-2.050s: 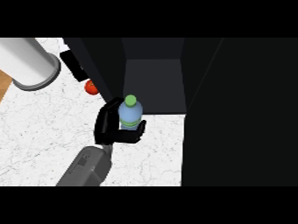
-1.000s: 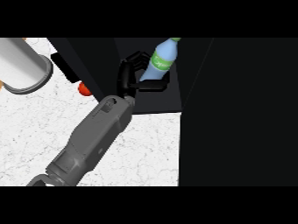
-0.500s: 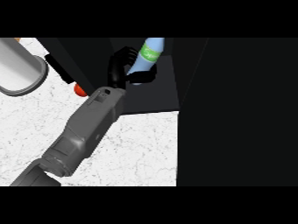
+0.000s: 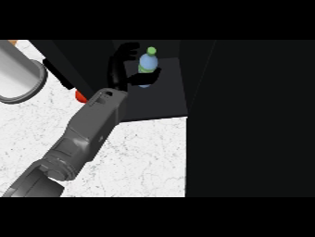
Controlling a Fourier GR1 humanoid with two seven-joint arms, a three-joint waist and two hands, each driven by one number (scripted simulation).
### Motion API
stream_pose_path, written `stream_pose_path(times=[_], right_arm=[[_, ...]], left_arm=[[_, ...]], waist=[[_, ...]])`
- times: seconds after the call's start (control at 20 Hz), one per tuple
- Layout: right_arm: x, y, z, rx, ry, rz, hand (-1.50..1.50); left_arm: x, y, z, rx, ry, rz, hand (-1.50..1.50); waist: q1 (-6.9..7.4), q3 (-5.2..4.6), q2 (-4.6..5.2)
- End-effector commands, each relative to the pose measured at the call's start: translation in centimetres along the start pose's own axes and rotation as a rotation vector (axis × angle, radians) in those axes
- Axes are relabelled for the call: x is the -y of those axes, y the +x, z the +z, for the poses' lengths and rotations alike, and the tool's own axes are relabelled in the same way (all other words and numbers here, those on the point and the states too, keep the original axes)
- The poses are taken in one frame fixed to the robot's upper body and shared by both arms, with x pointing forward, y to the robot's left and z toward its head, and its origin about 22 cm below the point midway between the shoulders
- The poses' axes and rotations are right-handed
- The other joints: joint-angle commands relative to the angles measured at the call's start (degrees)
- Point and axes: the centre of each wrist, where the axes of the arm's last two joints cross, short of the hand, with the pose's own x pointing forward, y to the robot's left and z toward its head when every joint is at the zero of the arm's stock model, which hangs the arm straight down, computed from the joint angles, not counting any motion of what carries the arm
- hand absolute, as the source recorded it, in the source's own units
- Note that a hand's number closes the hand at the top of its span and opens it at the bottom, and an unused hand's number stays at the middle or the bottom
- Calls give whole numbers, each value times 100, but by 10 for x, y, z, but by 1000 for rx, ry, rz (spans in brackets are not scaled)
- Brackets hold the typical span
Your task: Pick up the bottled water, place it into the cabinet and close the cabinet
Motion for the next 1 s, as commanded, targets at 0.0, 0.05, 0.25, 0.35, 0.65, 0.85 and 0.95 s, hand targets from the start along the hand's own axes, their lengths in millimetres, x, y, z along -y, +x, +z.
stream_pose_path(times=[0.0,0.05,0.25,0.35,0.65,0.85,0.95], right_arm=[[-1,6,-6,53,-2,-38,-150],[0,5,-2,36,5,-37,-150],[-3,11,-4,46,47,-46,-150],[-3,14,-4,42,13,-57,-150],[-5,10,-4,24,21,-62,-150],[-3,13,3,10,54,-66,-150],[-10,22,-2,25,48,-61,-150]], left_arm=[[-7,6,-10,46,39,-46,-150],[1,5,-4,58,43,-78,-150],[-4,17,-15,59,51,-73,-150],[-8,26,-22,69,1,-15,-150],[-1,39,-22,200,-93,172,-150],[12,45,-16,222,-134,285,-150],[7,60,-26,245,-160,318,-150]], waist=[[-52,-4,56],[-68,0,30],[-140,-6,85],[-52,-8,54],[34,-11,28],[60,-3,-38],[121,-5,-47]])
